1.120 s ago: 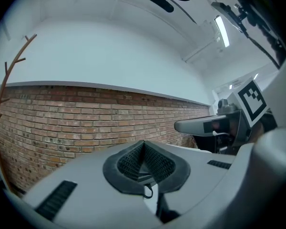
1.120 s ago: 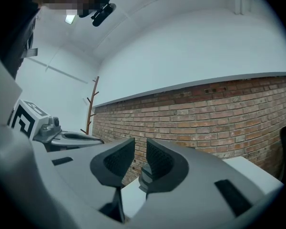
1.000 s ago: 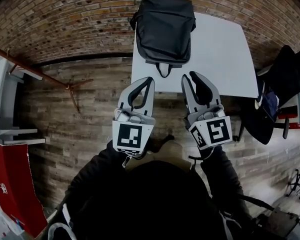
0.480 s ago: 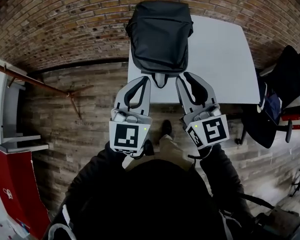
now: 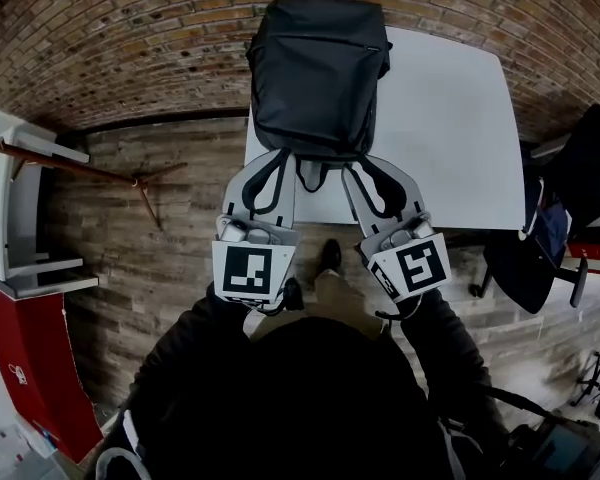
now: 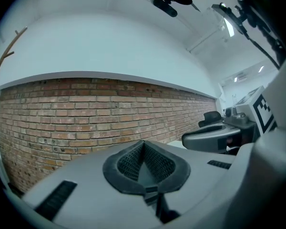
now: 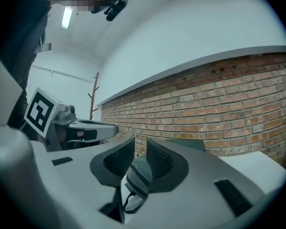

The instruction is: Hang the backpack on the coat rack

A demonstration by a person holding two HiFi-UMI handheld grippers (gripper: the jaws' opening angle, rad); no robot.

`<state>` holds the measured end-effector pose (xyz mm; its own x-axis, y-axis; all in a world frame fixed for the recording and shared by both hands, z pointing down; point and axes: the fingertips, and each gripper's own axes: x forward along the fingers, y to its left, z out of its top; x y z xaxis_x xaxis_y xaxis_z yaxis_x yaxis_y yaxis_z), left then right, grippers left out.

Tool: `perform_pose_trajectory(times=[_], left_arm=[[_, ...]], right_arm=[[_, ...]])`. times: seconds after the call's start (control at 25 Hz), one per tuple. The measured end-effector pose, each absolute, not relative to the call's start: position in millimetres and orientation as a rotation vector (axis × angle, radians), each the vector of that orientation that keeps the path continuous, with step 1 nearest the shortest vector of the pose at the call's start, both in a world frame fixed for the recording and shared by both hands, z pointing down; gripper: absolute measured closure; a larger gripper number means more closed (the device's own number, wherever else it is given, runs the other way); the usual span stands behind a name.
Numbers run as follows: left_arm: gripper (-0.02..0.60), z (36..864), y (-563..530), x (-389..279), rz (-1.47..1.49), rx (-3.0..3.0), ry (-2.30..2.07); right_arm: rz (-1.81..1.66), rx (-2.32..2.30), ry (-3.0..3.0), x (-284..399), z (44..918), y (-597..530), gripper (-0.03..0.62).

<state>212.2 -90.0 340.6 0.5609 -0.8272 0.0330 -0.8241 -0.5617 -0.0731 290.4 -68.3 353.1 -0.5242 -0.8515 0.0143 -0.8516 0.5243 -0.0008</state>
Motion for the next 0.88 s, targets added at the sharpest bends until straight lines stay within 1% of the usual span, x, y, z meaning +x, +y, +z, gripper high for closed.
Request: perform_pose_trajectory(times=[0.36, 0.6, 0.76, 0.88], left_arm=[[0.572, 338.9, -123.0, 236.1, -0.110, -2.661, 1.498], [0.572, 338.4, -125.4, 231.5, -0.079, -2.656, 1.515], [0.572, 360.0, -122.2, 222.7, -0.080, -2.650, 1.511], [0.572, 384.4, -121.5, 217.0, -0.103, -2.643, 1.492]], right_arm=[[0.053, 1.412, -2.771, 311.8, 370.3, -101.0, 0.513], [-0.023, 1.395, -2.796, 304.3, 371.0, -106.3, 0.513], [-0.011, 1.339, -2.753, 294.6, 405.5, -101.2, 0.513], [-0.111, 1.236, -2.679, 283.7, 442.1, -102.2, 0.511]])
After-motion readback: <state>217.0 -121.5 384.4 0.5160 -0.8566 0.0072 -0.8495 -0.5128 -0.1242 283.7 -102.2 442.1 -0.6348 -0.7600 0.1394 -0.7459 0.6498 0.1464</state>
